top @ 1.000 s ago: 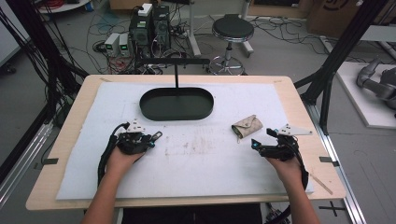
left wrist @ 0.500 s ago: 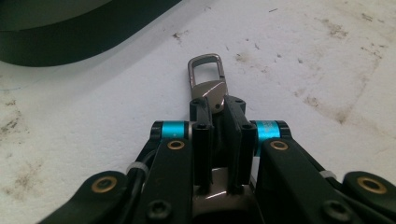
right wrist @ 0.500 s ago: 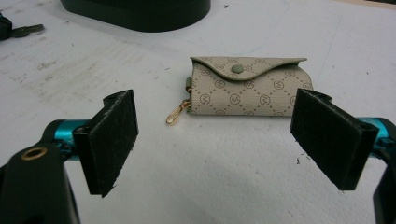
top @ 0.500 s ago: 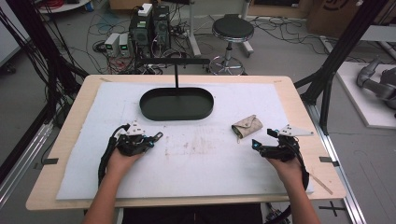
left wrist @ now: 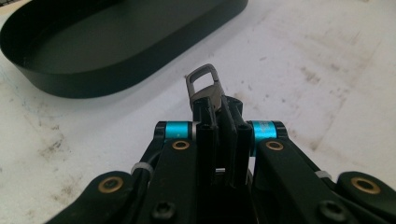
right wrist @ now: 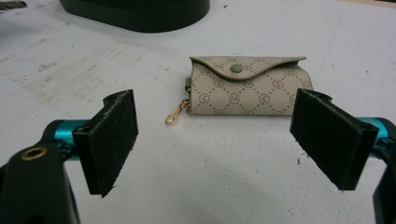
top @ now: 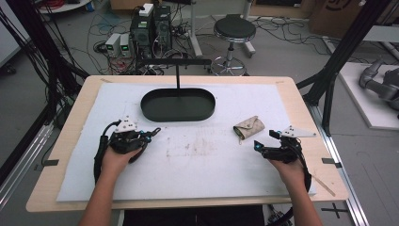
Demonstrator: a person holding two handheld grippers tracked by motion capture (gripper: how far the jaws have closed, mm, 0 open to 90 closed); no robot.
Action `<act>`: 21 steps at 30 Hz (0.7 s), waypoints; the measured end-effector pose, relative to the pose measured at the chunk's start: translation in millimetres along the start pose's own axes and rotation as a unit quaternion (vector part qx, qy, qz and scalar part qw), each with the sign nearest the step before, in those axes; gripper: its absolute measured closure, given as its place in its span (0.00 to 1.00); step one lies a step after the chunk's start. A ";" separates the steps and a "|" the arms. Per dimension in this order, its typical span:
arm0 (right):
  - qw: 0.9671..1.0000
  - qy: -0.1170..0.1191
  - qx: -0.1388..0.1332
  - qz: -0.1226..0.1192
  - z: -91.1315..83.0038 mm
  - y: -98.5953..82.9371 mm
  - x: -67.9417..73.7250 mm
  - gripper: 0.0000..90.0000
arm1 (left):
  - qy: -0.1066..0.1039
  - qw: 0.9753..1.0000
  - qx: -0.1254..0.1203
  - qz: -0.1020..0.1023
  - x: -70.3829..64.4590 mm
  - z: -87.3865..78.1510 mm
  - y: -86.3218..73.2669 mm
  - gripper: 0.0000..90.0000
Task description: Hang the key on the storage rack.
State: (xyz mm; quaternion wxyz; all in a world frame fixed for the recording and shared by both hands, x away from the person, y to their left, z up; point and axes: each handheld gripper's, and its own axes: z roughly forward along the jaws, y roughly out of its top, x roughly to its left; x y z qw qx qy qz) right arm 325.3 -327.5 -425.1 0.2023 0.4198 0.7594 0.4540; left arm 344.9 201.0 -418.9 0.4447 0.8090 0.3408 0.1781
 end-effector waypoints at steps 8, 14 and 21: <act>1.000 -0.001 0.001 -0.001 0.2 -0.4 -0.3 0.17 | -0.007 1.000 -0.024 0.011 -0.4 -7.3 21.3 0.94; 1.000 -0.001 0.001 0.000 0.5 -0.6 0.1 0.17 | -0.002 0.999 -0.037 0.005 2.9 -9.5 38.4 0.94; 1.000 0.001 0.002 0.002 0.4 -1.1 0.1 0.17 | -0.004 0.999 -0.051 0.008 6.5 -8.6 59.9 0.94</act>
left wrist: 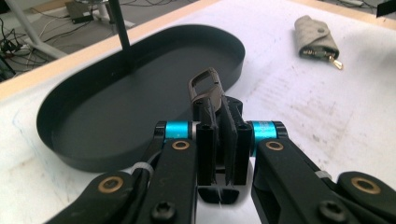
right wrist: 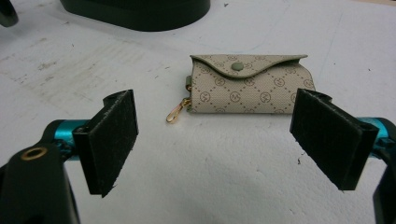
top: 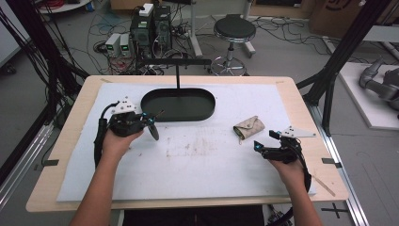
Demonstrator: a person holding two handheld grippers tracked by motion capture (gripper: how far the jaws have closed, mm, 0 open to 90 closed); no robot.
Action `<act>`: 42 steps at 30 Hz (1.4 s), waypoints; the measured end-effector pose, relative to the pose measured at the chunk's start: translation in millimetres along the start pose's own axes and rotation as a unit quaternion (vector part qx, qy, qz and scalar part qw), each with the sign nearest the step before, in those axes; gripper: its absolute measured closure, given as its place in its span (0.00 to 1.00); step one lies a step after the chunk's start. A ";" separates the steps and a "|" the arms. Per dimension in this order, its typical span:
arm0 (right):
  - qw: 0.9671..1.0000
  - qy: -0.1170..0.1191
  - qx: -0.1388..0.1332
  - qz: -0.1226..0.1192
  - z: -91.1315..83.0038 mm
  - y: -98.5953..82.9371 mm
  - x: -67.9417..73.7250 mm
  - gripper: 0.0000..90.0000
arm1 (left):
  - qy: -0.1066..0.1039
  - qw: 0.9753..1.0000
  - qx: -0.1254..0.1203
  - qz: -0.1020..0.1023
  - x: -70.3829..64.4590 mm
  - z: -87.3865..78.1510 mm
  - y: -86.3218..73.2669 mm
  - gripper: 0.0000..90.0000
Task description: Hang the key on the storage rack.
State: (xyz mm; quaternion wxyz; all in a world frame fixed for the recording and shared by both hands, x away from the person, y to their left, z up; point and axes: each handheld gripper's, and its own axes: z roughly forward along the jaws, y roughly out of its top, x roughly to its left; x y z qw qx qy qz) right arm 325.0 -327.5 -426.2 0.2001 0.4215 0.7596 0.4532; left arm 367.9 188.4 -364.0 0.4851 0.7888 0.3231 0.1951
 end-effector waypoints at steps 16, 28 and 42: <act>1.000 0.000 0.002 -0.001 1.3 -0.1 -0.8 0.17 | 0.014 0.999 -0.033 0.016 16.9 12.2 71.0 0.94; 1.000 0.000 -0.001 0.001 0.1 -1.0 -3.0 0.17 | 0.057 0.998 -0.032 0.014 41.3 22.0 107.6 0.94; 1.000 -0.003 0.003 0.004 0.5 -2.3 -4.8 0.17 | 0.082 0.996 -0.011 0.015 55.3 44.0 117.7 0.94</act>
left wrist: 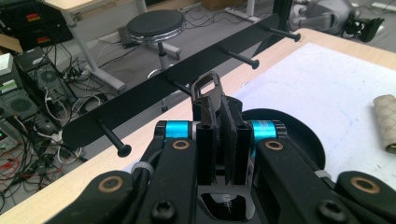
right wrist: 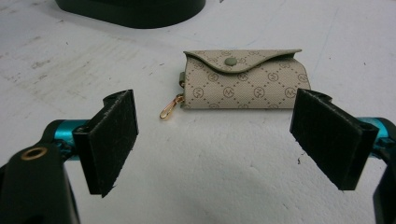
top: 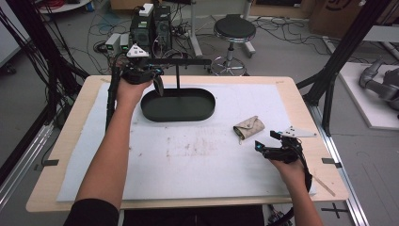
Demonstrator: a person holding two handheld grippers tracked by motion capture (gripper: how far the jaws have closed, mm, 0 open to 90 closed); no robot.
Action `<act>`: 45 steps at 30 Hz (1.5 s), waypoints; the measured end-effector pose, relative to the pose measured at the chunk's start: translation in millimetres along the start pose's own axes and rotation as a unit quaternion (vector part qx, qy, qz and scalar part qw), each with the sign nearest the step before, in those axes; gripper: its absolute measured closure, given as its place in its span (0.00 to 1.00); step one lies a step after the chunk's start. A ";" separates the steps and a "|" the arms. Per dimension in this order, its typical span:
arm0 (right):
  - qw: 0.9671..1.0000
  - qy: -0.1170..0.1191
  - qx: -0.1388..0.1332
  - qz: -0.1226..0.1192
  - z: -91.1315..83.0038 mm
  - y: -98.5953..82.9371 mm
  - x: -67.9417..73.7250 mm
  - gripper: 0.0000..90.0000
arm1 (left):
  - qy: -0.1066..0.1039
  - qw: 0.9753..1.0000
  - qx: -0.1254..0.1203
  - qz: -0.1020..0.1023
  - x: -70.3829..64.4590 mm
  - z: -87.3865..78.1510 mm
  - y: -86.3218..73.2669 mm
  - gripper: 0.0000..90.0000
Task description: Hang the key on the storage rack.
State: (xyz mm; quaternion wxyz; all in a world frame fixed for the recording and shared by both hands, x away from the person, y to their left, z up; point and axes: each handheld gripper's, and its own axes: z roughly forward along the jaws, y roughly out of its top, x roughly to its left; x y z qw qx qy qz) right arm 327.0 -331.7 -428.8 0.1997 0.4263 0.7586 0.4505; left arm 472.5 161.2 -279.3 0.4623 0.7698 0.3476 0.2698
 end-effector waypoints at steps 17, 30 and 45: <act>1.000 0.001 0.003 0.000 0.5 -0.8 0.6 0.17 | 0.002 0.999 0.032 0.006 -8.3 28.0 -8.5 0.96; 1.000 0.001 0.003 0.000 0.4 -1.1 -0.3 0.17 | -0.002 0.999 0.042 0.003 -9.6 45.8 -10.7 0.97; 1.000 0.001 0.004 -0.004 0.8 -1.4 -0.5 0.17 | -0.037 0.998 0.039 -0.024 -10.7 32.4 -24.7 0.74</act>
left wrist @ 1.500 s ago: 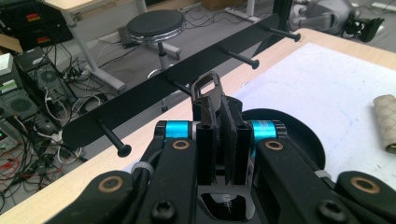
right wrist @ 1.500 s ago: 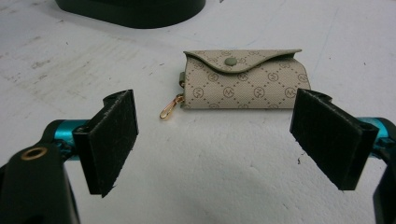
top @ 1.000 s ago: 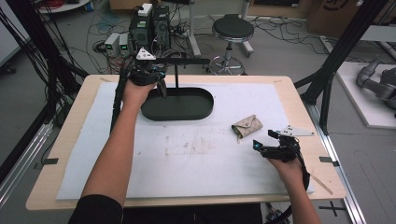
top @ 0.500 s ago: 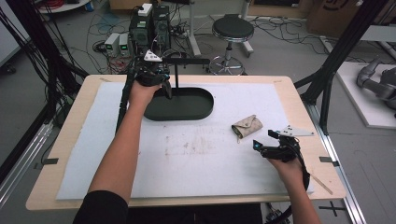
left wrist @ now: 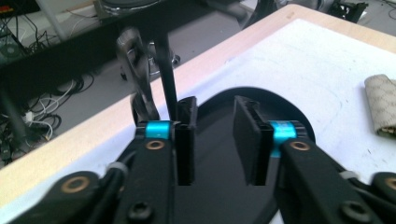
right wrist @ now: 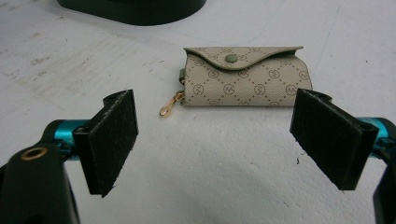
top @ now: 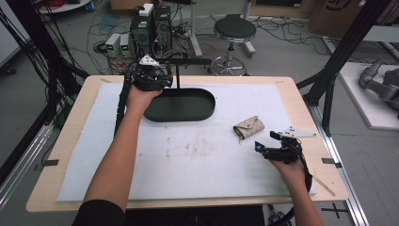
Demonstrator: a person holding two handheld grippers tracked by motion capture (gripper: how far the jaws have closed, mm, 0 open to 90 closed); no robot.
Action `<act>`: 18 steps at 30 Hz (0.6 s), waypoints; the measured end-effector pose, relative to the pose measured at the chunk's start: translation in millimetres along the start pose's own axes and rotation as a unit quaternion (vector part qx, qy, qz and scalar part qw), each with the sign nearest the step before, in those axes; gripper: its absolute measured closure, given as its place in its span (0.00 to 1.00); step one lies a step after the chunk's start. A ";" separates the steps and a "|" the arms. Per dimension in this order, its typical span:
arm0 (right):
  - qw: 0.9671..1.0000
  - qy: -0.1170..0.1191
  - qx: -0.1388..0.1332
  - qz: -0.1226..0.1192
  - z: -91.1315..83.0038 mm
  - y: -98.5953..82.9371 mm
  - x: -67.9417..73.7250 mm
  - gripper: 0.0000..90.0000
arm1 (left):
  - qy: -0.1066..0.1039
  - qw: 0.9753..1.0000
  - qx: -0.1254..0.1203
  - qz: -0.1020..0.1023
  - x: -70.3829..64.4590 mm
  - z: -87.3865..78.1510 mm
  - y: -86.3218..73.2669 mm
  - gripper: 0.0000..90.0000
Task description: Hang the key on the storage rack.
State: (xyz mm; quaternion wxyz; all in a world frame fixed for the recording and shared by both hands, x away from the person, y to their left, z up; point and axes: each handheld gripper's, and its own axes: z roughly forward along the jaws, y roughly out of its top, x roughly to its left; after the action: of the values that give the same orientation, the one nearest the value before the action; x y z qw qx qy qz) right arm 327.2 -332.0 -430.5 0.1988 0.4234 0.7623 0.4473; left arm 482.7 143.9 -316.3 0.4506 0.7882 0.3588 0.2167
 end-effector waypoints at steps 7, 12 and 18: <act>1.000 0.000 0.002 0.004 -0.1 -0.3 0.8 0.17 | -0.007 1.000 0.012 -0.014 -1.2 -13.8 -25.7 0.60; 1.000 -0.001 0.004 0.002 0.3 -0.7 1.1 0.17 | -0.015 0.999 0.018 -0.021 -5.7 -27.6 -51.6 0.49; 1.000 -0.003 0.007 -0.001 1.2 -1.1 1.8 0.17 | -0.035 0.999 0.015 -0.026 -16.6 -37.0 -72.6 0.40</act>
State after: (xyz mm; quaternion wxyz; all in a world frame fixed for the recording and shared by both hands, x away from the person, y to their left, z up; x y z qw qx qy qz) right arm 326.5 -330.2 -431.9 0.1982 0.4253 0.7654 0.4404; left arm 420.5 176.3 -361.0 0.4569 0.7924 0.3658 0.1719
